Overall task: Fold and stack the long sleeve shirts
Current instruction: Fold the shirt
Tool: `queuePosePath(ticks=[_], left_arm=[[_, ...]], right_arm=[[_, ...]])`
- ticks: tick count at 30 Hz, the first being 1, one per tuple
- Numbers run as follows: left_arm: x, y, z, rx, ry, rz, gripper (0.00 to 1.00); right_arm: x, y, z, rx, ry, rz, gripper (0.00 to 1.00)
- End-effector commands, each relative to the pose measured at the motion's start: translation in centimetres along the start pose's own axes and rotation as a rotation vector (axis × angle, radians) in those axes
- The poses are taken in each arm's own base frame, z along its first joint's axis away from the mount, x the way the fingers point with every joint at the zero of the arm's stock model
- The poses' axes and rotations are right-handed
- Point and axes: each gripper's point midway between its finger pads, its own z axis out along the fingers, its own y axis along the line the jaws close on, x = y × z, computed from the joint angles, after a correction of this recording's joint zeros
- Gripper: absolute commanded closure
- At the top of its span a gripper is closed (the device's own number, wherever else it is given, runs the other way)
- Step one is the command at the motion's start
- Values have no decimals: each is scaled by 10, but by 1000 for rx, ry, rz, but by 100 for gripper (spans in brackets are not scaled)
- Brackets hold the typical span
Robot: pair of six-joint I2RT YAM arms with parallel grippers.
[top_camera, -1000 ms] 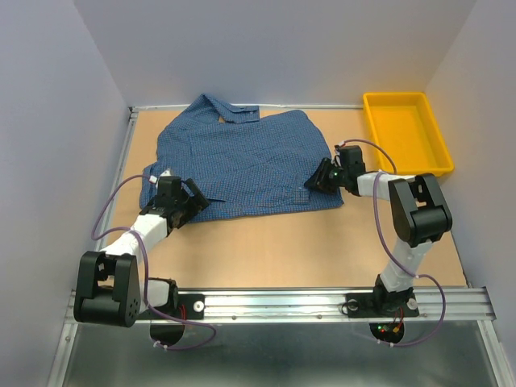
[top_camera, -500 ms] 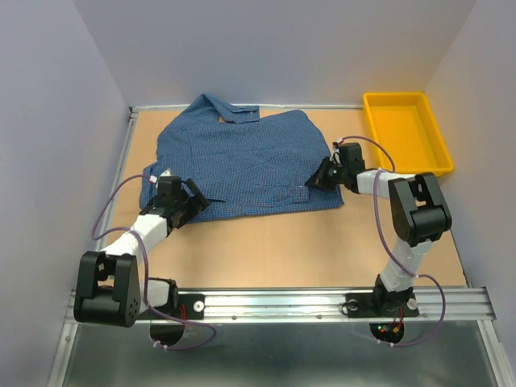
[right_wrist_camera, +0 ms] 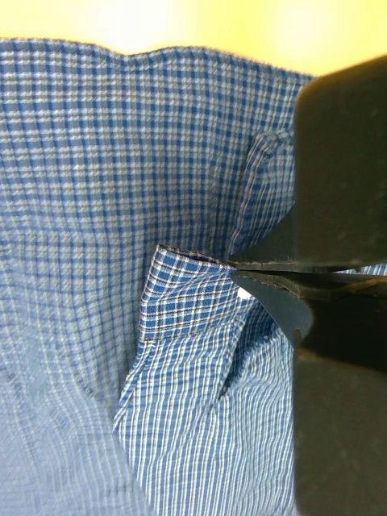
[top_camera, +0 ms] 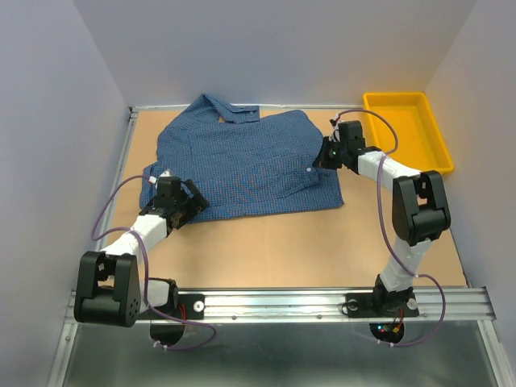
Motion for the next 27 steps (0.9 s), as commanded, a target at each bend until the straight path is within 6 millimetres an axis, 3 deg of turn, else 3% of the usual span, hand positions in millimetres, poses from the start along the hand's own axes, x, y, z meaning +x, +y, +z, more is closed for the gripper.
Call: queuePosePath(ticks=[1,9,10,11,13,15,19,24,25,27], left_arm=[[-1,6,-2,-12,-12,10,9],[-6,2,-5,-7,-21,10,9],[-7,2,-6,-7,-22,9,9],[-8,2,-7,-5,-22,8,9],[-14,-3,-10,3,-31,9,9],[-24,-8,-15,12,-50,7,9],[-44,-15,-25,37,-87,-17,9],[-53,-39,-46,122,-60,-75,10],[-57,-53,-56,189,-75,-73,10],[-63,-68,-63,256,-89,-84,10]], right_arm=[[4,-12,1,70,41,-61,99],[9,-14,-2,99,57,-1,90],[6,-16,-3,114,48,-1,85],[1,-13,-7,111,35,-1,67],[-7,-7,-14,103,12,8,55],[-18,6,-27,70,-22,9,42],[-40,27,-51,17,-92,11,31],[-48,69,-71,-131,-115,49,24],[-54,83,-74,-184,-143,69,23],[-46,113,-72,-280,-134,75,23]])
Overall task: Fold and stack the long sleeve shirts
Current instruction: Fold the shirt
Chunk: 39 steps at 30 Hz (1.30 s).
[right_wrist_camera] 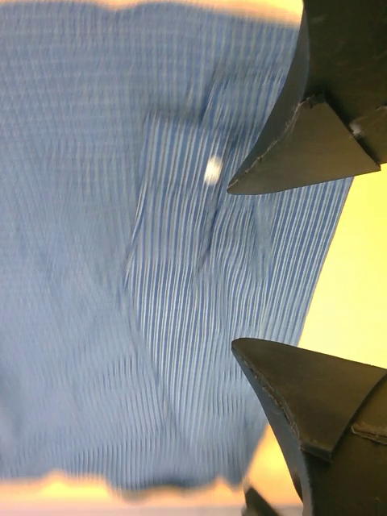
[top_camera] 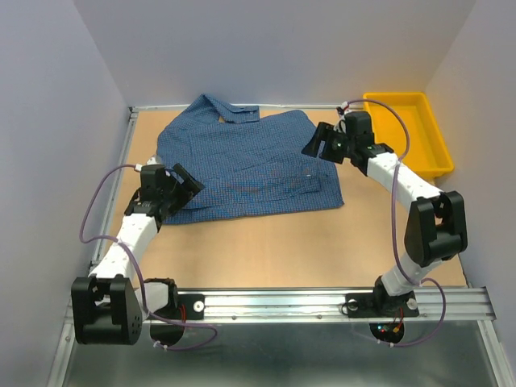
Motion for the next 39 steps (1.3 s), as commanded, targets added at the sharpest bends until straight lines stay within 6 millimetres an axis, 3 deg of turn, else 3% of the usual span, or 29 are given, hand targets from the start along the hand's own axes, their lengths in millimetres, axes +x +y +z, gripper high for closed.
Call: queuePosePath(ticks=[1,5,6,8,11,14,18,19,22,26,28,33,36,39], left_arm=[[-20,-57,-25,225,-39,-2,10],[-24,-74,-8,305,-29,-18,10],[-25,-75,-3,310,-25,-39,11],[-27,-84,11,360,-18,-47,11],[-26,-80,32,377,-23,-123,11],[-23,-58,53,334,-39,-176,12],[-25,-5,69,234,-77,-290,12],[-23,17,70,196,-81,-338,12],[-19,42,70,160,-102,-395,12],[-25,53,64,138,-157,-420,12],[-29,51,60,145,-171,-419,12],[-44,33,41,174,-192,-357,12],[-48,12,31,215,-160,-279,12],[-46,-26,23,272,-128,-189,12]], right_arm=[[-15,82,-2,-265,-82,39,23],[4,128,19,-398,-87,68,22],[17,135,31,-420,-61,118,22],[20,146,37,-511,-92,151,22],[39,133,70,-499,-68,210,22],[61,111,92,-468,-53,252,22],[87,77,112,-382,-37,261,22],[100,63,114,-354,-19,276,22],[111,28,114,-302,-30,315,22],[100,-1,102,-269,-74,326,23],[91,4,95,-288,-95,285,23],[55,43,76,-383,-100,208,23],[44,72,68,-444,-83,168,23],[32,106,70,-508,-67,133,23]])
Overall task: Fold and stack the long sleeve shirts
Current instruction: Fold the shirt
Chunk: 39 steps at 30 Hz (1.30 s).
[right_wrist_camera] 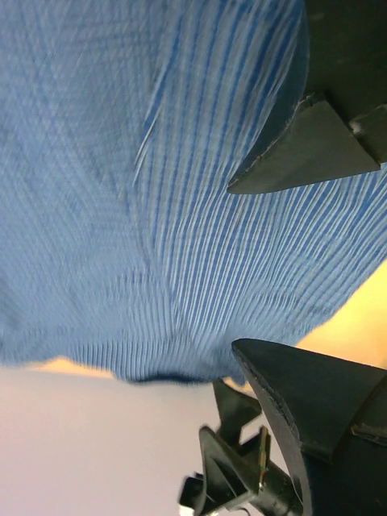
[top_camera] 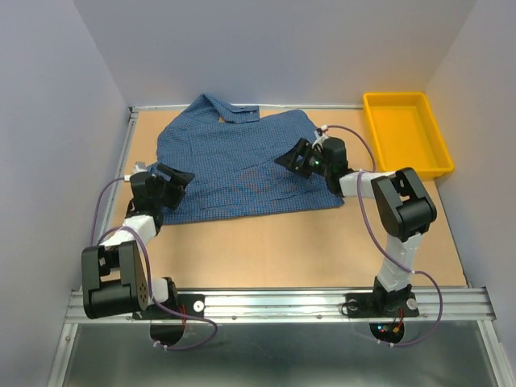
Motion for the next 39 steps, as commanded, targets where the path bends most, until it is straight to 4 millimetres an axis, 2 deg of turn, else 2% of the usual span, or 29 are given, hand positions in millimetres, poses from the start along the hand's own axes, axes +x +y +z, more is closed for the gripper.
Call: queuePosePath(ticks=[1,2,3,4,5,7,8,10,12,13,15,16,18,19,20,22,23,24,25,26,27,29,30,32,33,34,36,37,39], left_arm=[[19,-69,-6,134,66,169,12],[23,-79,-5,151,73,176,12],[27,-97,-4,184,84,194,12],[34,-106,-1,201,101,203,12],[47,-108,6,203,140,211,12],[53,-119,16,221,162,213,12],[64,-115,27,213,202,212,12],[73,-112,43,209,237,203,12],[82,-107,52,205,268,198,12],[88,-98,59,183,289,190,12],[90,-88,65,166,289,185,12],[93,-74,69,136,286,183,12],[95,-60,72,106,286,171,12],[94,-46,71,78,284,152,12],[91,-42,72,75,275,137,12],[86,-29,71,56,263,115,12],[79,-18,70,36,249,97,12],[76,-13,68,30,243,90,12],[68,-5,66,17,224,75,12],[66,-4,64,24,227,70,12],[68,-6,61,31,231,67,12],[53,-8,55,44,200,50,12],[51,-12,52,57,200,51,12],[46,-26,43,83,190,66,12],[44,-32,39,92,185,75,12],[40,-42,29,105,175,93,12],[33,-49,20,97,146,119,11],[28,-51,15,92,128,133,11],[18,-52,1,59,72,176,11]], right_arm=[[-19,76,18,-163,10,-100,23],[-13,84,24,-181,26,-101,23],[-21,99,31,-213,15,-113,23],[-20,104,37,-225,19,-106,23],[-17,106,44,-231,30,-102,23],[0,101,64,-237,77,-78,23],[8,105,78,-260,108,-72,23],[19,103,91,-271,146,-40,23],[27,108,103,-295,171,-39,23],[37,97,112,-280,191,-21,23],[42,89,119,-269,202,-5,23],[50,76,124,-248,213,5,23],[51,61,127,-213,202,3,23],[53,54,128,-197,200,3,23],[47,40,128,-166,182,9,23],[39,24,125,-130,158,24,23],[28,9,119,-95,129,31,23],[21,4,115,-82,111,27,23],[19,-8,109,-54,103,32,23],[11,-12,105,-44,86,32,23],[-8,-15,96,-32,47,31,23],[-19,-26,82,-9,25,25,23],[-36,-21,72,-15,-8,15,23],[-43,-26,56,-5,-16,7,23],[-47,-21,50,-12,-24,-6,23],[-54,-7,40,-31,-39,-35,23],[-55,6,27,-49,-37,-63,23],[-50,17,16,-69,-22,-75,23],[-40,22,5,-85,8,-65,23]])
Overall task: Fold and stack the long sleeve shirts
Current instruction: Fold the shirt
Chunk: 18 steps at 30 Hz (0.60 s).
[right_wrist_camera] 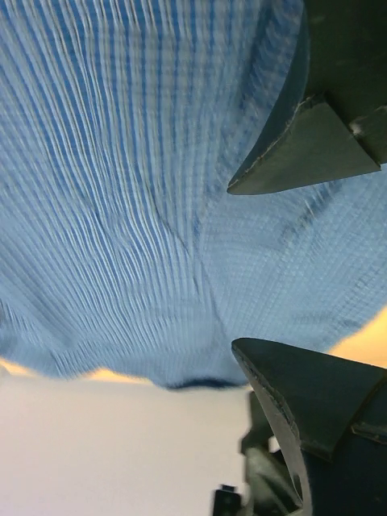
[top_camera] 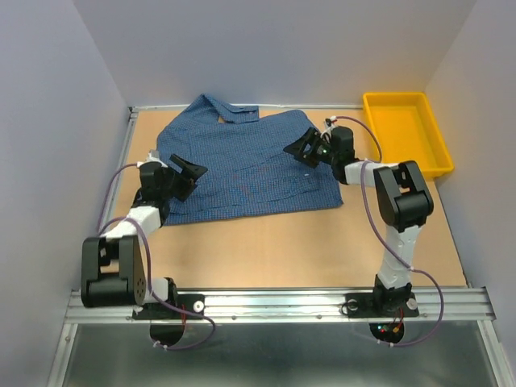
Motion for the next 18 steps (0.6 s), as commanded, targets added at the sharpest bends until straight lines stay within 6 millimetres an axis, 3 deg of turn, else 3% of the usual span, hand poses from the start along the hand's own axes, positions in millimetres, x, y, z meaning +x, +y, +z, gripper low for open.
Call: queuePosePath(ticks=[1,4,8,11,14,17,18], left_arm=[[-14,-3,-27,-55,-85,92,11],[-14,13,-38,-106,-122,77,11],[3,55,-35,-178,-80,13,11],[5,77,-33,-236,-75,4,11],[8,95,-36,-277,-73,-23,11],[7,106,-43,-301,-92,-56,11],[7,109,-45,-308,-99,-71,11]], right_arm=[[25,45,-27,-103,57,-87,23],[36,45,-42,-97,66,-98,23],[65,7,-56,-8,95,-46,23],[76,-14,-68,35,83,-17,23],[79,-27,-81,55,62,13,23],[82,-57,-105,119,33,88,23],[83,-77,-118,169,13,133,23]])
